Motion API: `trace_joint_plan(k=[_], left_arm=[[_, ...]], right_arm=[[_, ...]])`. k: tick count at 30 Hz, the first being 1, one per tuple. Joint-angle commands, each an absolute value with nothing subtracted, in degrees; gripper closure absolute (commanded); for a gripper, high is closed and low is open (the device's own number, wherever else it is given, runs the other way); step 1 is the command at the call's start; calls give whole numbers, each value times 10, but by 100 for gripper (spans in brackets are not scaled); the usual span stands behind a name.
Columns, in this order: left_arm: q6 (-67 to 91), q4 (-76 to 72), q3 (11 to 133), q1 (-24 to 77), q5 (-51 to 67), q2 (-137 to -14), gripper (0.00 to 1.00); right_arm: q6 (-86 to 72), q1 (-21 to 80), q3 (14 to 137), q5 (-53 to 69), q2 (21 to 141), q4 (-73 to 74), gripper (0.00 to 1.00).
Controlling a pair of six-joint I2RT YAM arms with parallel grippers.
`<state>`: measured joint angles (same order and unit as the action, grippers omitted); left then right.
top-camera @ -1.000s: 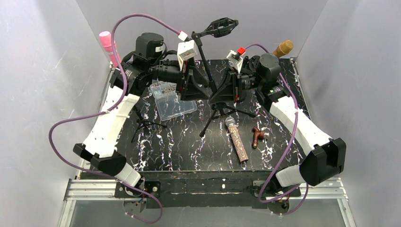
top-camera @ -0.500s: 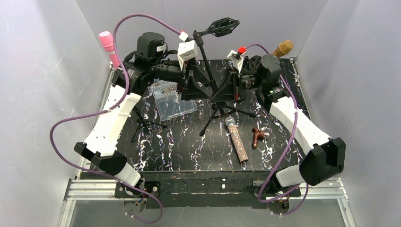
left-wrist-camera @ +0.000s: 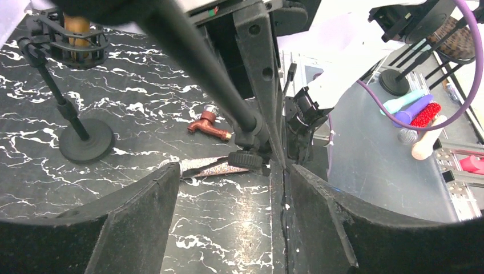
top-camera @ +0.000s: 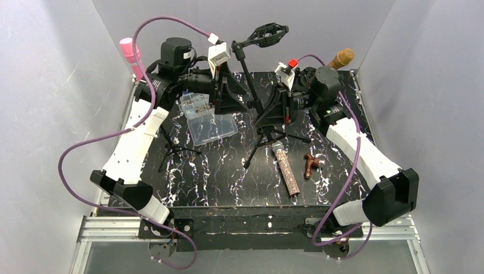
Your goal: Remove the microphone from the stand
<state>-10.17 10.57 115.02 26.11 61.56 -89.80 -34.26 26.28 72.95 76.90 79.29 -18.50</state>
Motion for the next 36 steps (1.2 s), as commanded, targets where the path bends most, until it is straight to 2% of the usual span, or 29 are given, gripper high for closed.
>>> trace_joint_plan(k=[1, 8, 11, 12, 15, 17, 21, 28, 31, 36], left_arm=[[-76, 51, 1126, 268, 669, -892, 33], [-16, -25, 1096, 279, 687, -894, 39], [20, -59, 1087, 279, 684, -895, 48], [31, -71, 1082, 279, 685, -896, 54], [61, -97, 1069, 279, 687, -894, 84], [88, -105, 1059, 279, 685, -891, 100], [265, -180, 1025, 279, 669, -881, 100], [590, -227, 991, 284, 654, -887, 100], [715, -258, 987, 284, 656, -903, 100], [818, -274, 958, 284, 658, -916, 100]], right_arm=[[-374, 264, 766, 771, 781, -255, 99], [-381, 263, 763, 765, 786, -265, 99], [-381, 264, 760, 764, 787, -266, 99], [-382, 264, 760, 764, 788, -267, 99], [-382, 264, 759, 763, 785, -270, 99], [-379, 264, 760, 764, 782, -270, 99], [-337, 263, 772, 766, 777, -237, 99], [29, 256, 911, 752, 791, 135, 99], [111, 252, 965, 734, 800, 223, 99], [228, 251, 1029, 691, 811, 330, 99]])
